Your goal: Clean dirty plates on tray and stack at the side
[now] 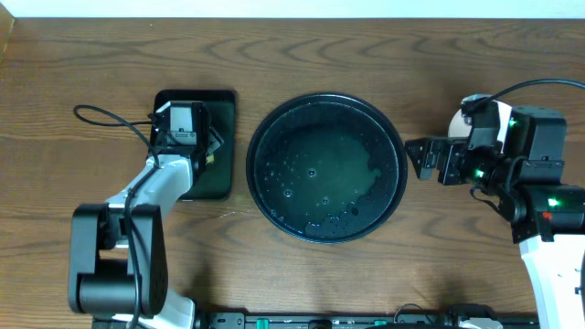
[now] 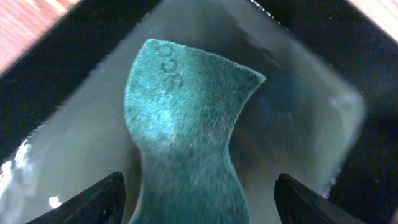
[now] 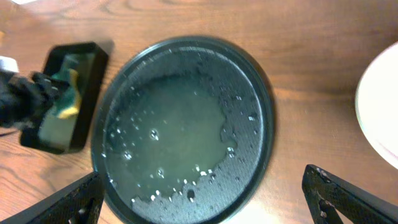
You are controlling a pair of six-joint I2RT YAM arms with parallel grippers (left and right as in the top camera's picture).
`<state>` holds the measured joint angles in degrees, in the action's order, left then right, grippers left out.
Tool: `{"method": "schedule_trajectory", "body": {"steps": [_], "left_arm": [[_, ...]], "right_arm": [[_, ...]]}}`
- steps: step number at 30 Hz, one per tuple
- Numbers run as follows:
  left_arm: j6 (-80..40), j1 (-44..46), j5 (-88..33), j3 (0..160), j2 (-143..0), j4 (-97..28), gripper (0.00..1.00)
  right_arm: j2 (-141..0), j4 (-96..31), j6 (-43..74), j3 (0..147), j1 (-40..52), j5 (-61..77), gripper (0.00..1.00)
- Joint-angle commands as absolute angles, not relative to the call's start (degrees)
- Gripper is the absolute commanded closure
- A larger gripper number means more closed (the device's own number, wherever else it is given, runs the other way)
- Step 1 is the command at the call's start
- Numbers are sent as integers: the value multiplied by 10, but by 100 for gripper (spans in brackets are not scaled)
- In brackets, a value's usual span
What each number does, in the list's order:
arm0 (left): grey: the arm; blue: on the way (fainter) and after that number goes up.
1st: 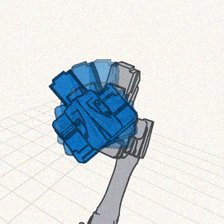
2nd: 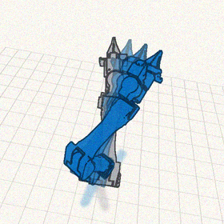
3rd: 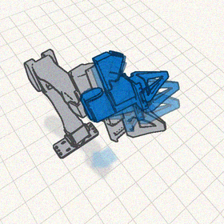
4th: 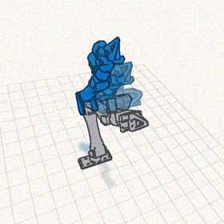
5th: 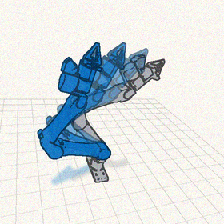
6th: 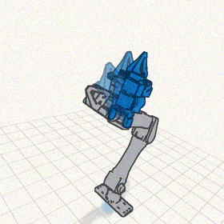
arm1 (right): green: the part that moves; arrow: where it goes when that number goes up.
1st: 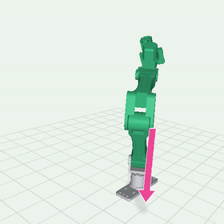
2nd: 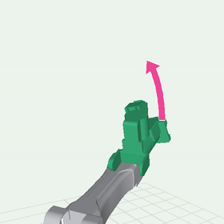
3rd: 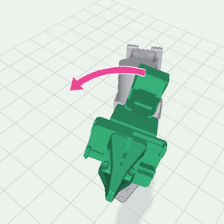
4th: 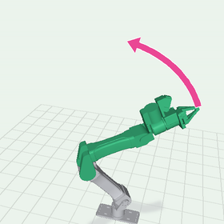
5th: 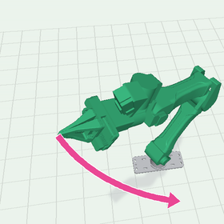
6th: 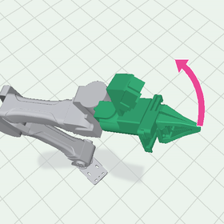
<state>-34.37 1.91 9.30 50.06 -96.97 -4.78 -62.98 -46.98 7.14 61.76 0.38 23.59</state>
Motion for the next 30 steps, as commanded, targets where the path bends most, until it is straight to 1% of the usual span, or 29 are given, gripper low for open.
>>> {"method": "schedule_trajectory", "body": {"steps": [1,4,9,16,19,25,30], "left_arm": [[-327,16,94,499,-890,-73,22],[-351,17,88,499,-804,-134,22],[-352,17,25,499,-652,-236,22],[-352,17,19,499,-472,-431,22],[-352,17,21,498,-406,-496,22],[-352,17,21,497,-309,-556,22],[-352,17,21,497,-283,-608,22]], "right_arm": [[-623,-484,69,621,14,212,1],[-609,-491,79,621,15,212,1],[-550,-521,81,621,15,212,1],[-433,-651,78,621,15,192,1],[-374,-682,79,621,15,178,1],[-297,-698,76,621,15,178,1],[-286,-719,77,621,15,178,1]]}}
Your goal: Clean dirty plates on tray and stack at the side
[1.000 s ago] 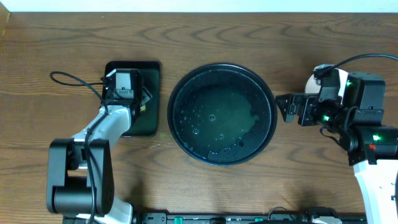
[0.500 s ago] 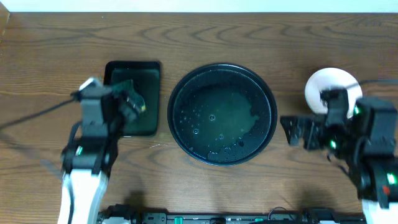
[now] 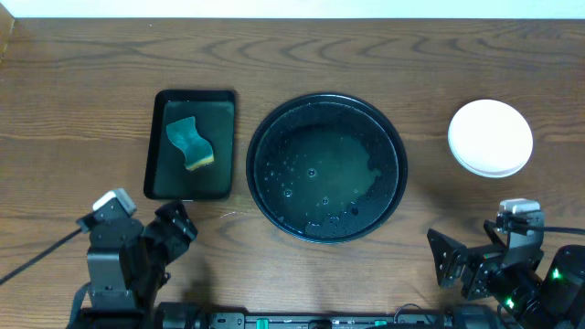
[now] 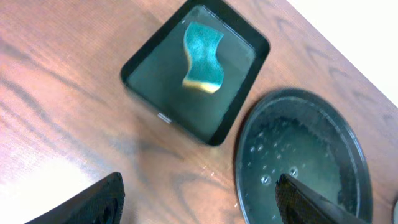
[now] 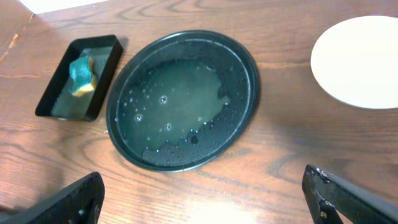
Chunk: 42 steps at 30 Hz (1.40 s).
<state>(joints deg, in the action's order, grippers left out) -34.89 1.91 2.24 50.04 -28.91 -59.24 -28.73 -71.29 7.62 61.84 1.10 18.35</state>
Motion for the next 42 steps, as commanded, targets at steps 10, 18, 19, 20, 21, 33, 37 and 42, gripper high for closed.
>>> {"method": "schedule_trajectory", "body": {"steps": [10,18,19,20,21,33,37,42], "left_arm": [[-352,17,21,497,-283,-632,21],[-352,17,21,497,-283,-632,22],[-352,17,21,497,-283,-632,21],[-352,17,21,496,-283,-632,21],[-352,17,21,497,-284,-632,21],[-352,17,21,497,-284,-632,21],[-352,17,21,497,-283,-632,21],[-352,17,21,496,-283,-632,21]], "right_arm": [[-286,-752,77,621,15,178,1],[-286,-761,77,621,15,178,1],[-286,-761,77,621,15,178,1],[-286,-761,77,621,15,178,1],[-286,-761,77,621,15,178,1],[-253,-782,75,620,15,163,1],[-189,-719,72,596,15,163,1],[-92,-606,44,510,15,165,1]]}}
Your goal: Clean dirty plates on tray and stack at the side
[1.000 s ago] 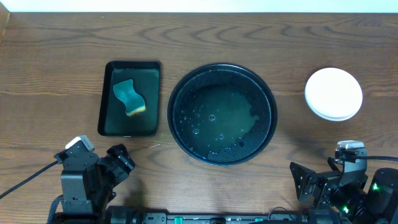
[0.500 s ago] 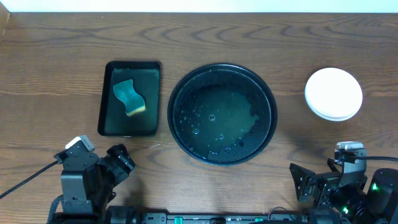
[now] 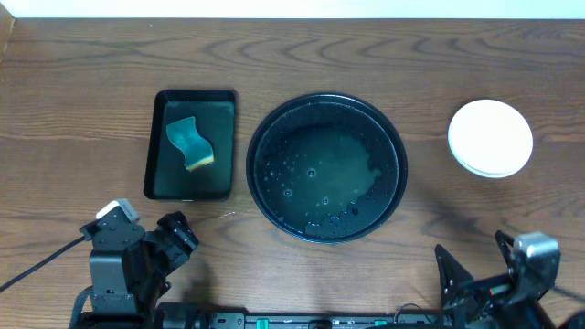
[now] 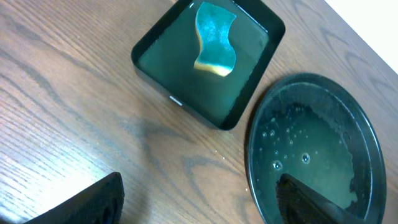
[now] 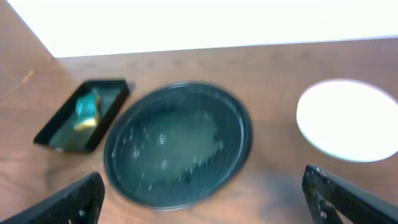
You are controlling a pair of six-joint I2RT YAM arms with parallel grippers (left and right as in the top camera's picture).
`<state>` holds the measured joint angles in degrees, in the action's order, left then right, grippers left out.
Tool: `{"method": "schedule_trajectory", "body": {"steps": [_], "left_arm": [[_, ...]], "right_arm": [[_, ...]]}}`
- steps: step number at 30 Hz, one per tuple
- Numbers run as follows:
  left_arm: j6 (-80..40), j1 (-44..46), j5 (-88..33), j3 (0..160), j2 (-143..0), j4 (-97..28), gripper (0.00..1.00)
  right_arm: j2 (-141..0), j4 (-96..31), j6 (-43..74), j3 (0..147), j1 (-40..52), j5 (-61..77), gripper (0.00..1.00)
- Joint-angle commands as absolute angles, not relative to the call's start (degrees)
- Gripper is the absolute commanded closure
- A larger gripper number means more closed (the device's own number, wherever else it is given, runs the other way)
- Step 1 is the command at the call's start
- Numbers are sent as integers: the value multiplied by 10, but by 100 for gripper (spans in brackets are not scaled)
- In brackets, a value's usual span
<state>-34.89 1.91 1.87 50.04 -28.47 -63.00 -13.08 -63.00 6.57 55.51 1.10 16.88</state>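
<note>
The round dark tray (image 3: 399,169) holds soapy water and no plate. A white plate stack (image 3: 491,137) sits to its right on the table. A teal sponge (image 3: 190,143) lies in the black tub (image 3: 151,146) left of the tray. My left gripper (image 3: 172,239) is at the front left edge, open and empty, seen also in the left wrist view (image 4: 199,199). My right gripper (image 3: 454,271) is at the front right edge, open and empty, with its fingers wide apart (image 5: 205,199). The right wrist view shows the tray (image 5: 177,143) and the plates (image 5: 348,118) far ahead.
The wooden table carries only the tub, the tray and the plates. A pale wall runs along the far edge (image 5: 199,25). The left arm's cable (image 3: 37,265) trails off at the front left.
My right arm has drawn back further toward the front right corner, and its view is now lower and flatter. My left gripper shifted only slightly. Sponge, tray and plates have not moved.
At first my left gripper was open down in the tub over the sponge, and my right gripper hung over the plates beside the tray. Then both arms were back at the front edge, the sponge left in the tub. They stay there now, open.
</note>
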Motion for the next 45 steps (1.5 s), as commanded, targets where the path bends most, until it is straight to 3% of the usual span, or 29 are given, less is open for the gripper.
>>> {"method": "schedule_trajectory", "body": {"steps": [1,9,30,45], "left_arm": [[-352,17,21,497,-283,-632,21],[-352,17,21,497,-283,-632,21],[-352,17,21,497,-283,-632,21],[-352,17,21,497,-283,-632,21]], "right_arm": [[-72,-583,41,485,15,165,1],[-3,-409,41,317,14,165,1],[-3,-6,36,18,15,152,1],[-3,-37,-34,3,15,86,1]]}}
